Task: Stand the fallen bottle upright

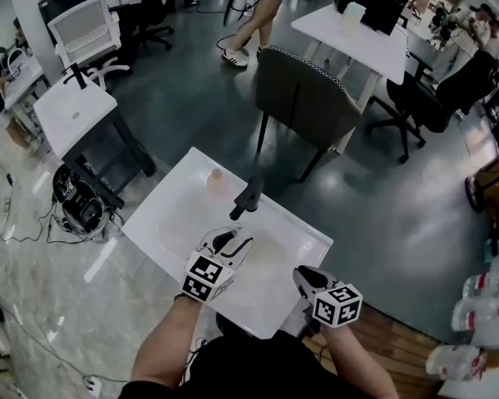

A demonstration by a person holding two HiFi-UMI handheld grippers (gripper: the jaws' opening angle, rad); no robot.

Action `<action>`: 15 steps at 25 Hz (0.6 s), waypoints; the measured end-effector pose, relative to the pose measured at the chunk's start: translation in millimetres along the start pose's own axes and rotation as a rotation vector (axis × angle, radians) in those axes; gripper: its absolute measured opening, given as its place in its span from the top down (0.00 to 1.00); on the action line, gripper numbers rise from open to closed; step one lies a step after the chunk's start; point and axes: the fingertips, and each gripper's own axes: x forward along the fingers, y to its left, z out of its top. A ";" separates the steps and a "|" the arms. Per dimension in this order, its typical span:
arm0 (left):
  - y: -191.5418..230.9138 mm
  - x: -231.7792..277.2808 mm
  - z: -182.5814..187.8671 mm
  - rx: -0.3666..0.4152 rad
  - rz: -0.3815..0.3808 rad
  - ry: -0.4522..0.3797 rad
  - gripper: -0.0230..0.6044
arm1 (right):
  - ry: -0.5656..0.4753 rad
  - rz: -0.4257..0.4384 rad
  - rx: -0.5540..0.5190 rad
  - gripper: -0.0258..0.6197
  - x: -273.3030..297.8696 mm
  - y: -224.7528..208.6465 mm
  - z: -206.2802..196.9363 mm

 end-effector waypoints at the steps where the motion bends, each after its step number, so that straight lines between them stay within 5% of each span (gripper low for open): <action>1: 0.6 -0.6 0.0 -0.001 -0.002 -0.003 0.73 | 0.000 -0.002 0.001 0.85 0.3 0.9 -1.1; 7: 23.7 -3.0 2.2 -0.004 0.055 -0.031 0.72 | -0.002 -0.012 0.014 0.85 -2.2 6.4 -6.1; 15: 29.6 7.1 -11.7 0.198 0.143 0.061 0.73 | -0.005 -0.029 0.024 0.85 -4.9 6.1 -13.1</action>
